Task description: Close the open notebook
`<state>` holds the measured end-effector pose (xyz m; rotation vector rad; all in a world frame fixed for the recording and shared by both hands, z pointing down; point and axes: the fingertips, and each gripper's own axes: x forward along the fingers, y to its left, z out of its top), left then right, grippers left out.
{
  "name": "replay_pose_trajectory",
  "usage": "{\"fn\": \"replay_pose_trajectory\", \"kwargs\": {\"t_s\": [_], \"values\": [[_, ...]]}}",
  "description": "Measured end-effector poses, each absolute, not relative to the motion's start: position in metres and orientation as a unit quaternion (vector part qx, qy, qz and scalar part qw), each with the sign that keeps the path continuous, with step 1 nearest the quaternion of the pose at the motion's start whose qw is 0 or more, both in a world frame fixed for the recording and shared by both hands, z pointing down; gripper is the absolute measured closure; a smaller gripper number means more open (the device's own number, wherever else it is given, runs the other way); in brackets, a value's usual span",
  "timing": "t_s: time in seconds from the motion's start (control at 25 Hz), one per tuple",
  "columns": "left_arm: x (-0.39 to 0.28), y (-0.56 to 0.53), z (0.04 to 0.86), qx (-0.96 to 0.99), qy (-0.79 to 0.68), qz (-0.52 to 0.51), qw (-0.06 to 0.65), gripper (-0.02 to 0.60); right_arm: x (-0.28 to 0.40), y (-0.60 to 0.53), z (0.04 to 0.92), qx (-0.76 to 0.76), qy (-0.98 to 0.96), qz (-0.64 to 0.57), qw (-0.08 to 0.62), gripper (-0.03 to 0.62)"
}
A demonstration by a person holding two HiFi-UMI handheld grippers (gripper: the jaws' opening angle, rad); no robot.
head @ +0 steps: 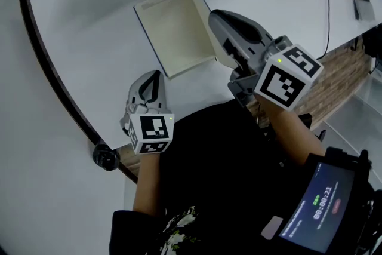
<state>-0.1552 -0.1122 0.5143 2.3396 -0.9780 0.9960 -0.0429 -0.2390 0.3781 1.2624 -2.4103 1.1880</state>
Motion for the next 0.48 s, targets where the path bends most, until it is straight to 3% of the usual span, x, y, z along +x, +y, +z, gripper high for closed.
{"fn": "replay_pose_trajectory", "kwargs": {"t_s": [0.48], "values": [[-0.159,-0.119,0.498,0.845,-0.365,0.336,0.198,0.575,-0.078,-0.234,0.391,0.390,-0.818,0.409,0.108,0.523]]}}
